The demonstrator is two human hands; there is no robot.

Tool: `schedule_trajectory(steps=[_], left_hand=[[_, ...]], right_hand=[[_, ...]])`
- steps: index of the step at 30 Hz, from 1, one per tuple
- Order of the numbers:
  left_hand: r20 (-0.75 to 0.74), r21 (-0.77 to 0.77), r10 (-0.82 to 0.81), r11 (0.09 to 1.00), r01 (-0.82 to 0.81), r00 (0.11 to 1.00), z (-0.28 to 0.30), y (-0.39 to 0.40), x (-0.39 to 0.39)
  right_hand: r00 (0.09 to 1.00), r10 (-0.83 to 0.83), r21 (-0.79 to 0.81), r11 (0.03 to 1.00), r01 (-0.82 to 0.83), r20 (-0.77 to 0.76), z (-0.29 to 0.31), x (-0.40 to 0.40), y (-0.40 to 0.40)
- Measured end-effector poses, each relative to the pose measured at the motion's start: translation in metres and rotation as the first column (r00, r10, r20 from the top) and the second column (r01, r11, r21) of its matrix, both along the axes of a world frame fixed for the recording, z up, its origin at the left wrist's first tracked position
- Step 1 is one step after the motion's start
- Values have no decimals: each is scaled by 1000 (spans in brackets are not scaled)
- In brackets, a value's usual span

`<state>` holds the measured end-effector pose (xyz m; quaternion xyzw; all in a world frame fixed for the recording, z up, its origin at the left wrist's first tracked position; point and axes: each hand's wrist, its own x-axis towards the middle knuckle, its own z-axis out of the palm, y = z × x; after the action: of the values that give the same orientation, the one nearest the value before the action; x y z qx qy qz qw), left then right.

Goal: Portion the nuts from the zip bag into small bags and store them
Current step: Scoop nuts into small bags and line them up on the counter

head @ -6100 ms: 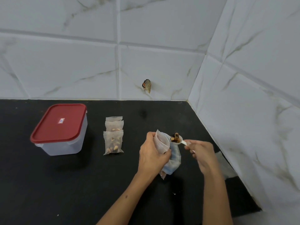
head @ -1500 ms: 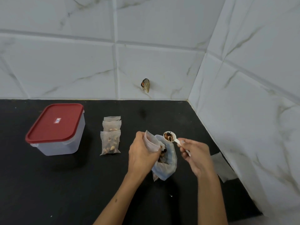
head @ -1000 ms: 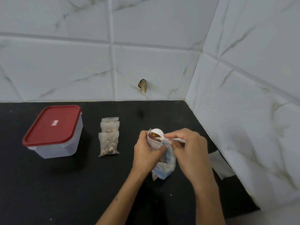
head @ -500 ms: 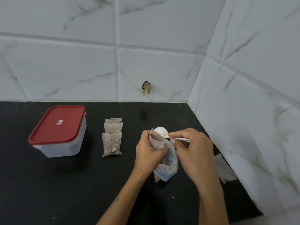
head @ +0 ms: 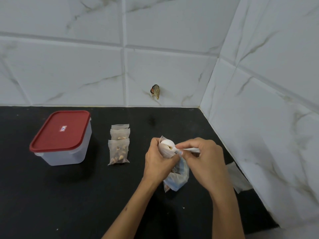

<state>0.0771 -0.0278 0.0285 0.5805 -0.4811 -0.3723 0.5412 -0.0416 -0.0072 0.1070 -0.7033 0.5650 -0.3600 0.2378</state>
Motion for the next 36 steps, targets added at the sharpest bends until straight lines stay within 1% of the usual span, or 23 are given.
schedule_trajectory(steps=[1,3,5,7,10,13,15,18,21,23,26,28,30,34,36], left_hand=[[2,3,0,1000,0,1000,-1,0,0],[12,19,7,1000,-7,1000,-2,-1,1],[33,25,18,1000,-18,999,-3,0,2],[44,27,24,999,-26,999,-2,1,3],[39,23,34,999,-35,999,-1,3,4],[35,33,41,999,-42,999,-1,4,5],[37,45,48,998,-50,998,-2,4,6],[67,99,86,991,-93,994,-8,2,10],[101,195,147,967,-165,984,-16,-1,13],[125,253,163,949,-190,979,-20,-2,12],[137,332,148,925,-186,980,-29,-2,9],[64,383,138,911,-152,988,-37,-5,8],[-69,427,138,899,-96,988,-44,-8,7],[-338,459,105,886,66,935,-53,-15,9],[-407,439,79,891,119,910,-55,-16,11]], right_hand=[[1000,-14,1,1000,14,25,-1,0,-1],[985,-77,-14,997,80,155,-3,0,-3],[938,-165,15,986,169,303,-8,1,-8],[887,-242,81,970,229,394,-16,0,-13],[865,-313,170,949,266,393,-34,-1,-19],[856,-349,205,935,290,381,-48,-2,-25],[883,-355,204,931,303,306,-57,-4,-29],[934,-342,221,923,314,101,-77,-4,-33],[942,-329,221,916,336,-69,-99,0,-35],[928,-345,227,901,370,-140,-107,3,-36],[915,-361,207,896,394,-178,-113,6,-36],[920,-351,205,901,383,-174,-116,9,-35],[938,-322,229,911,344,-129,-118,10,-35],[945,-323,332,887,322,-52,-115,4,-41],[937,-348,383,863,330,-24,-113,0,-44]])
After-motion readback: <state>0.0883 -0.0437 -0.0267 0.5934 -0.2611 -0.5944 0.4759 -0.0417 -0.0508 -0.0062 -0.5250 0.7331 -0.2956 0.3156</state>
